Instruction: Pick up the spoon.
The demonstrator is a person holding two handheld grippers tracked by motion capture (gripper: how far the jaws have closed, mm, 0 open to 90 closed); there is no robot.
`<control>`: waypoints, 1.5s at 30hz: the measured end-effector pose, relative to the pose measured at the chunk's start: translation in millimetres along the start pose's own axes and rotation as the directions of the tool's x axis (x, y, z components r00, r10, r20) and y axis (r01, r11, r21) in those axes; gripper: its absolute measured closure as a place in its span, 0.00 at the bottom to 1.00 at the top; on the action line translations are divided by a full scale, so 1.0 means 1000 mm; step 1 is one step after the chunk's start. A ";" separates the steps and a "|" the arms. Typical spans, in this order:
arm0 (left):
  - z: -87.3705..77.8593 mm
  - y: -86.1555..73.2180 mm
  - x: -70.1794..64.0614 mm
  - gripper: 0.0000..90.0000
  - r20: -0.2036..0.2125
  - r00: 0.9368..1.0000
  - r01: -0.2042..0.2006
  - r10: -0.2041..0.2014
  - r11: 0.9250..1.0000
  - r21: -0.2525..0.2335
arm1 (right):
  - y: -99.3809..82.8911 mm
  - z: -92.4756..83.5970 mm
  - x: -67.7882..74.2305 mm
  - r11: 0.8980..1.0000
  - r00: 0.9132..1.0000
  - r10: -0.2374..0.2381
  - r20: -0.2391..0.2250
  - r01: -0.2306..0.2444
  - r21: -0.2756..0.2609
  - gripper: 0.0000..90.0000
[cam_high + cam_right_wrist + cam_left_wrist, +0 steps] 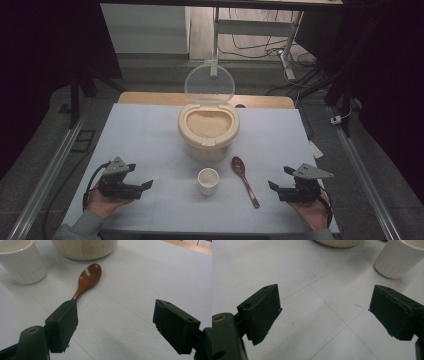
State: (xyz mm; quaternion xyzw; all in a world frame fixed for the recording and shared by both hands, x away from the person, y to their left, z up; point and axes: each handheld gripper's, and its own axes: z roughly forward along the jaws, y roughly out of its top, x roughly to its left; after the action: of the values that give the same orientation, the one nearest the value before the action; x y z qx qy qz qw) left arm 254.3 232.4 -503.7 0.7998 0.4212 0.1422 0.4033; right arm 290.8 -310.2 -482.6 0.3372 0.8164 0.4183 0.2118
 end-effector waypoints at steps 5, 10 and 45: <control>-0.001 0.000 -0.001 0.10 -0.006 1.000 -0.006 0.006 1.000 0.000 | -0.001 0.000 0.001 1.000 1.000 -0.005 0.004 0.005 -0.016 0.23; -0.002 0.000 -0.001 0.10 -0.006 1.000 -0.009 0.009 1.000 0.003 | -0.001 -0.001 0.000 1.000 1.000 0.000 0.017 0.000 -0.010 0.23; 0.003 -0.003 0.000 0.10 -0.008 1.000 -0.015 0.015 0.999 0.029 | 0.054 -0.009 0.036 0.996 0.998 0.010 0.055 -0.014 0.085 0.30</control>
State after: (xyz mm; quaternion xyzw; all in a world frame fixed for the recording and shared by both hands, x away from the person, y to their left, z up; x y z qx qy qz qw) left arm 254.6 231.8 -508.0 0.8082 0.4188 0.1421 0.3888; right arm 280.3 -266.0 -434.7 0.3620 0.8255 0.3749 0.2167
